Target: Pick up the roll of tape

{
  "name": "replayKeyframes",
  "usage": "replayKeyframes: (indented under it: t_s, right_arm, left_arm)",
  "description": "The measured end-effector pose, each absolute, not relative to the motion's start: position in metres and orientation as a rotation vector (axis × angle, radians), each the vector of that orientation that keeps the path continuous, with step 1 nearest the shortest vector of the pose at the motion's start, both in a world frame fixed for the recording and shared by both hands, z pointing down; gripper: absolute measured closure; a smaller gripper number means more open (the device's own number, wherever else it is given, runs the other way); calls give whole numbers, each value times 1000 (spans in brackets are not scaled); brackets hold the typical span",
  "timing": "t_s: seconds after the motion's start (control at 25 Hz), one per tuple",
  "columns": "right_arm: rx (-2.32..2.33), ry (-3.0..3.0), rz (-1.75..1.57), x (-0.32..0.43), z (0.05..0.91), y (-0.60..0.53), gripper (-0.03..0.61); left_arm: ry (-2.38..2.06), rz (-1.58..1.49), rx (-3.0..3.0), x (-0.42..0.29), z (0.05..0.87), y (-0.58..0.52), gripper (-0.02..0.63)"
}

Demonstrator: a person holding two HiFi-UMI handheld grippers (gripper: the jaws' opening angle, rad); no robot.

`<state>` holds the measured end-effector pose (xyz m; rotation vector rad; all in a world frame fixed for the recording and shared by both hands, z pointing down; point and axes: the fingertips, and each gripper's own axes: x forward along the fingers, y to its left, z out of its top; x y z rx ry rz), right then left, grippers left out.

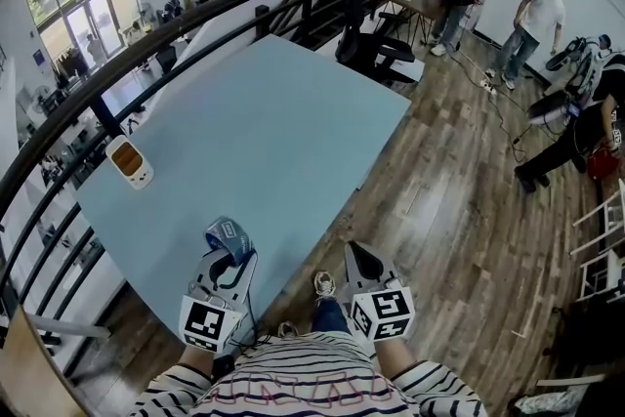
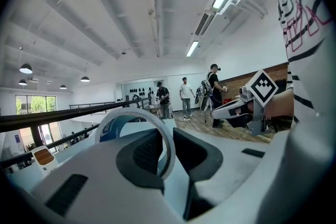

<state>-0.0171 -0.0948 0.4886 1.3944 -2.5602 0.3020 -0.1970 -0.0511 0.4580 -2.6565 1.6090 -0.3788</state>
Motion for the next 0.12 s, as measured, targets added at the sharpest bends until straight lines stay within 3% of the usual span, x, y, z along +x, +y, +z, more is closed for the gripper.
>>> replayKeyframes:
  t_s: [0.12]
  right_arm:
    - [1395, -2559, 305, -18, 490, -101, 552]
  left_arm:
    - [1605, -385, -2659, -197, 459, -58, 532]
